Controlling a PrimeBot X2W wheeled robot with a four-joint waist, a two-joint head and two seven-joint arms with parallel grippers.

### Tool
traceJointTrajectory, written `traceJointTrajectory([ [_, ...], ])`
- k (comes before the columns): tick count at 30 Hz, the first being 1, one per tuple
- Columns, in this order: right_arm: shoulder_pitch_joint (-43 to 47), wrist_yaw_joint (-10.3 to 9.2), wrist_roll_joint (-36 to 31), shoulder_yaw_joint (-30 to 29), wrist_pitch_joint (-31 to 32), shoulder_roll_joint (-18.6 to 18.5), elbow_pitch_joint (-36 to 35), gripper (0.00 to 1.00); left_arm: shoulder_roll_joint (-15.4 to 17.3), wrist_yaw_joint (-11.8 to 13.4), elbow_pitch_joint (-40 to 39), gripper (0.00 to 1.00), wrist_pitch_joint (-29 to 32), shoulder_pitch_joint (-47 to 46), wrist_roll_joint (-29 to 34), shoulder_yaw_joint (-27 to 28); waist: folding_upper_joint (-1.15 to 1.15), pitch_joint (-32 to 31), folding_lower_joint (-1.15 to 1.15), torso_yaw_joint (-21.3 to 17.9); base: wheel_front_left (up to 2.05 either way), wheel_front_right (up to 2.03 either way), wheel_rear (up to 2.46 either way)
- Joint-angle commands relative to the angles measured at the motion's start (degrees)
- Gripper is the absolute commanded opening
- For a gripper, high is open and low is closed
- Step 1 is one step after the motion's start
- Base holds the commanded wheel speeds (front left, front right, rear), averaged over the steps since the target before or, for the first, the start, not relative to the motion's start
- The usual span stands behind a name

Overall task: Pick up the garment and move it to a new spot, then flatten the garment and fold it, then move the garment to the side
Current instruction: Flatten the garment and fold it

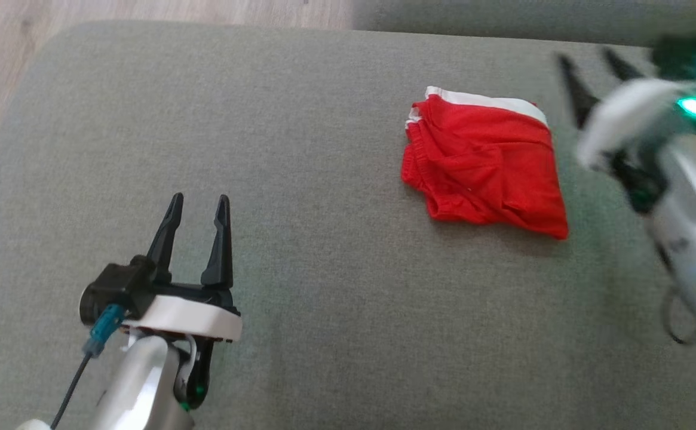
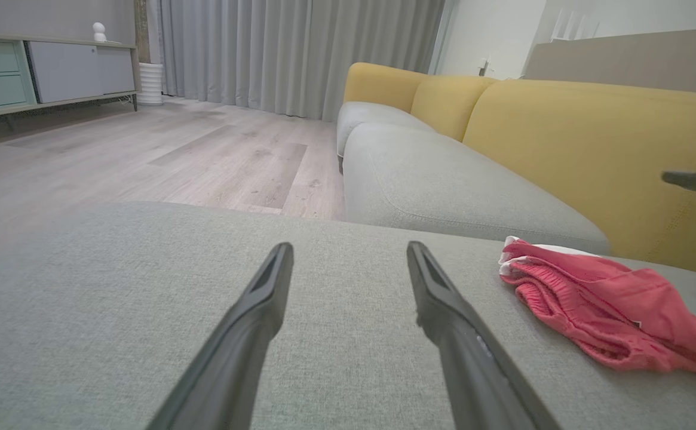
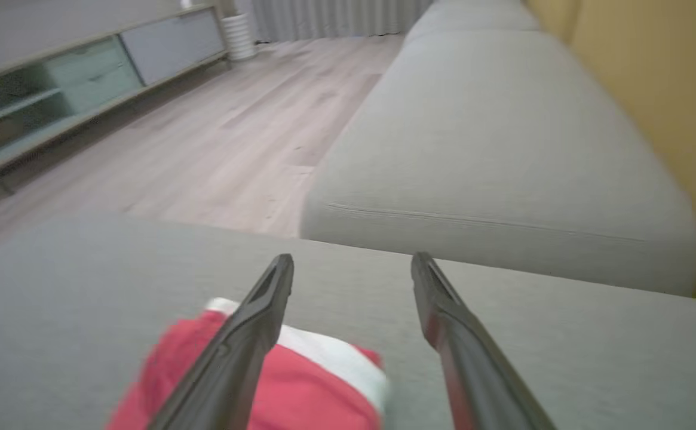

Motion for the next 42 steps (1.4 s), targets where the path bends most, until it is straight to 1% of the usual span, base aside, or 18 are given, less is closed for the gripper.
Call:
traceJointTrajectory([
  [1,1.83,0.39,-1.86,-0.67,-1.71,-0.62,-0.24,1.0,1.3,0.33,-1.95,1.0,-0.62,-0.56,-0.43,2.53,0.0,-0.23,0.0,-0.23,0.0,0.0,0.0],
  [3,3.46,0.39,-4.03,-1.98,-3.57,-1.81,1.27,1.0,1.39,0.37,-2.18,1.0,-0.63,-0.36,-0.44,2.52,0.0,-0.23,0.0,-0.32,0.0,0.0,0.0],
  [6,5.37,0.39,-7.35,-2.92,-5.14,-1.53,3.55,1.0,1.43,0.38,-2.55,1.0,-0.63,-0.43,-0.42,2.37,0.0,0.21,0.0,-0.21,0.0,0.0,0.0],
  [7,5.71,0.39,-8.4,-3.09,-5.43,-1.04,4.25,0.84,1.42,0.37,-2.66,1.0,-0.64,-0.56,-0.42,2.29,0.0,0.48,0.0,-0.11,0.0,0.0,0.0],
  [8,5.9,0.39,-9.52,-3.11,-5.63,-0.34,4.88,0.27,1.4,0.36,-2.75,1.0,-0.64,-0.73,-0.4,2.19,0.0,0.73,0.0,0.01,0.0,0.0,0.0],
  [9,6.0,0.39,-10.62,-3.04,-5.82,0.49,5.4,0.0,1.38,0.34,-2.81,1.0,-0.64,-0.91,-0.39,2.08,0.0,0.98,0.0,0.14,0.0,0.0,0.0],
  [17,5.73,0.39,-18.59,0.2,-3.76,9.28,9.42,0.0,1.47,0.21,-2.54,1.0,-0.65,-1.95,-0.4,1.33,0.0,2.05,0.0,1.28,0.0,0.0,0.0],
  [20,7.65,0.39,-18.11,3.18,-1.67,12.45,7.8,0.0,1.56,0.22,-2.26,1.0,-0.66,-2.05,-0.46,1.3,0.0,1.8,0.0,1.37,0.0,0.0,0.0],
  [23,11.17,0.39,-14.96,8.92,1.79,13.9,2.44,0.0,1.7,0.39,-2.1,1.0,-0.67,-1.92,-0.54,1.43,0.0,1.29,0.0,1.09,0.0,0.0,0.0],
  [26,14.49,0.39,-10.15,17.03,6.17,14.16,-6.08,0.0,1.88,0.72,-2.16,1.0,-0.67,-1.58,-0.67,1.68,0.0,0.73,0.0,0.25,0.0,0.0,0.0],
  [29,15.95,0.39,-5.38,23.2,9.46,11.24,-14.69,0.0,2.14,1.0,-2.39,1.0,-0.67,-1.23,-0.87,2.03,0.0,0.28,0.0,-0.93,0.0,0.0,0.0],
  [30,15.95,0.39,-5.38,23.2,9.46,11.24,-14.69,0.0,2.14,1.0,-2.39,1.0,-0.67,-1.23,-0.87,2.03,0.0,0.28,0.0,-0.93,0.0,0.0,0.0],
  [32,16.14,0.39,-3.06,24.74,9.83,8.43,-19.75,0.0,2.35,1.21,-2.6,1.0,-0.68,-0.95,-1.04,2.35,0.0,-0.06,0.0,-1.84,0.0,0.0,0.0],
  [34,16.39,0.39,-1.54,24.04,9.08,6.01,-23.67,0.0,2.61,1.48,-2.81,1.0,-0.68,-0.55,-1.21,2.73,0.0,-0.56,0.0,-2.85,0.0,0.0,0.0],
  [35,16.57,0.39,-1.32,23.04,8.28,4.99,-25.26,0.21,2.76,1.58,-2.9,1.0,-0.68,-0.31,-1.31,2.92,0.0,-0.84,0.0,-3.35,0.0,0.0,0.0],
  [36,16.88,0.39,-1.33,21.49,7.06,4.11,-26.66,0.86,2.92,1.65,-2.99,1.0,-0.68,-0.05,-1.4,3.09,0.0,-1.17,0.0,-3.85,0.0,0.0,0.0],
  [37,17.44,0.39,-1.34,19.28,5.62,3.43,-27.77,1.0,3.03,1.77,-3.11,1.0,-0.68,0.22,-1.45,3.21,0.0,-1.5,0.0,-4.34,0.0,0.0,0.0],
  [42,22.93,0.39,-4.16,5.47,-1.66,2.12,-32.0,1.0,3.67,2.36,-3.69,1.0,-0.69,1.92,-1.54,3.74,0.0,-3.56,0.0,-6.83,0.0,0.0,0.0],
])
